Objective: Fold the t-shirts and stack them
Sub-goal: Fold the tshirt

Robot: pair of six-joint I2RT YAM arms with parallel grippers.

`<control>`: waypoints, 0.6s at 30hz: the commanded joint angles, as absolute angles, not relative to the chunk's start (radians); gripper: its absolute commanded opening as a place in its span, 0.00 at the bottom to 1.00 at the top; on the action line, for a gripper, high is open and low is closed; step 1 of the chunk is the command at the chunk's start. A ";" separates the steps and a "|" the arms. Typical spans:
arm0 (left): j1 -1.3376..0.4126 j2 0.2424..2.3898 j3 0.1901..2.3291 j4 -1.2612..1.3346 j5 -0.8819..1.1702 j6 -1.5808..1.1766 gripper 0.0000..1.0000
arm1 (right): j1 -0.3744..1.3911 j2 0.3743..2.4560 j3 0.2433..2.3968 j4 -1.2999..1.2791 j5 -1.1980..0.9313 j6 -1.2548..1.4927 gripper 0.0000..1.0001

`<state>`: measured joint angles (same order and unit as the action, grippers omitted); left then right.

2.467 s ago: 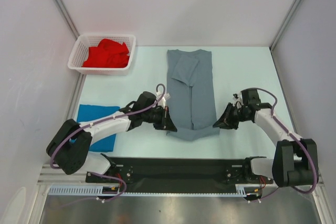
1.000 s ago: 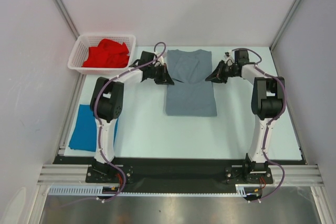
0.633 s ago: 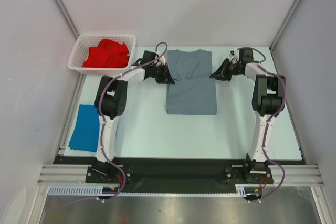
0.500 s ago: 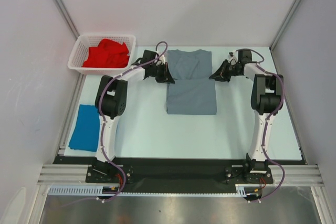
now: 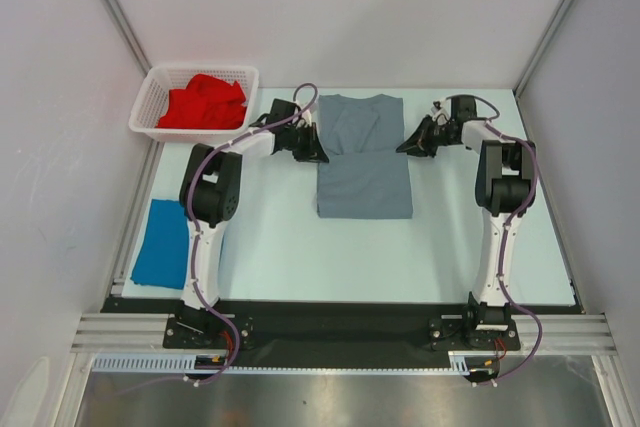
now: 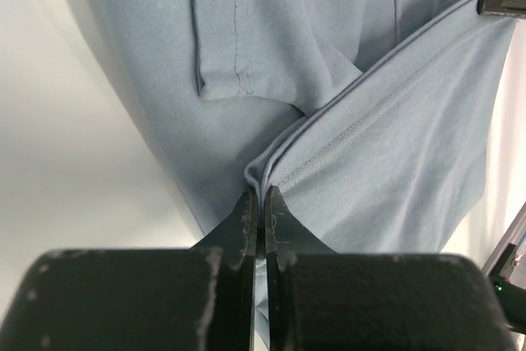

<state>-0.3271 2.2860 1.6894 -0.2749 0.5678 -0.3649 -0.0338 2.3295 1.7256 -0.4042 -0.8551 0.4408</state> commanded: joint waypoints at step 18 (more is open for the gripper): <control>-0.307 2.074 1.727 -0.385 0.388 -0.258 0.59 | -0.037 2.373 2.063 -0.825 -0.610 0.308 0.52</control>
